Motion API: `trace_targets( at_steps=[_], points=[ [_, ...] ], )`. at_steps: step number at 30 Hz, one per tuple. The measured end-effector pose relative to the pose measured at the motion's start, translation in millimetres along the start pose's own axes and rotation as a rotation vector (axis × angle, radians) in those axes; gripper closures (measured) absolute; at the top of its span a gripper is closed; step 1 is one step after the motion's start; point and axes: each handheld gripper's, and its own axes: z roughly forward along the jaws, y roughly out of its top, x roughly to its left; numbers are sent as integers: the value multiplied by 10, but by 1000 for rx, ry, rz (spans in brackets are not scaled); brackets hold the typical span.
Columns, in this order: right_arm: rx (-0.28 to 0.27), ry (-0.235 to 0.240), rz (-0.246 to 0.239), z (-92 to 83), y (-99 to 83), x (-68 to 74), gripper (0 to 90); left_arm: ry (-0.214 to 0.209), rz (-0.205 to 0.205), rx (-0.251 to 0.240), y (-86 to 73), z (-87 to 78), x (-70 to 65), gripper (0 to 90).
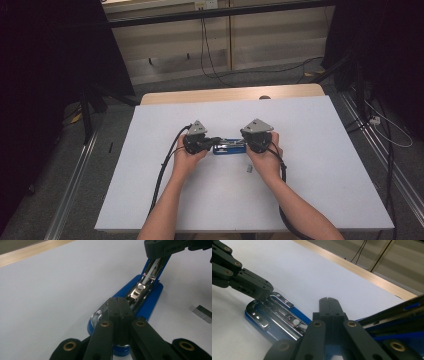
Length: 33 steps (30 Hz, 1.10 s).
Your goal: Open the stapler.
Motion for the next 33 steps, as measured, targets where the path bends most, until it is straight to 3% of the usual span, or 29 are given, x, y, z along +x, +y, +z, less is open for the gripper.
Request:
trace_targets(
  at_steps=[4, 6, 7, 14, 17, 25, 28, 32, 33],
  points=[
    [8, -4, 7, 1, -36, -25, 900, -9, -10, -5, -6, 2, 5, 900],
    [17, -11, 12, -1, -78, -65, 900, -10, -10, -5, -7, 2, 9, 900],
    [18, -3, 38, 1, -133, -127, 900, -10, -10, -5, -8, 0, 16, 900],
    [29, -2, 55, -6, -271, -251, 900, -16, -34, -8, -9, 6, 15, 900],
    [19, 10, 97, -13, -315, -348, 900, -14, -35, -3, -7, 4, 18, 900],
    [18, 35, 87, -37, -313, -370, 900, -26, -46, -13, -19, 1, 43, 900],
    [26, 56, 89, -41, -306, -387, 900, -53, -88, -61, -12, -32, 66, 900],
    [26, 68, 66, -71, -312, -405, 897, -65, -64, -56, 20, -77, 60, 810],
    [19, 74, 70, -97, -314, -409, 811, -51, -87, -61, 34, -92, 52, 702]
  ],
)
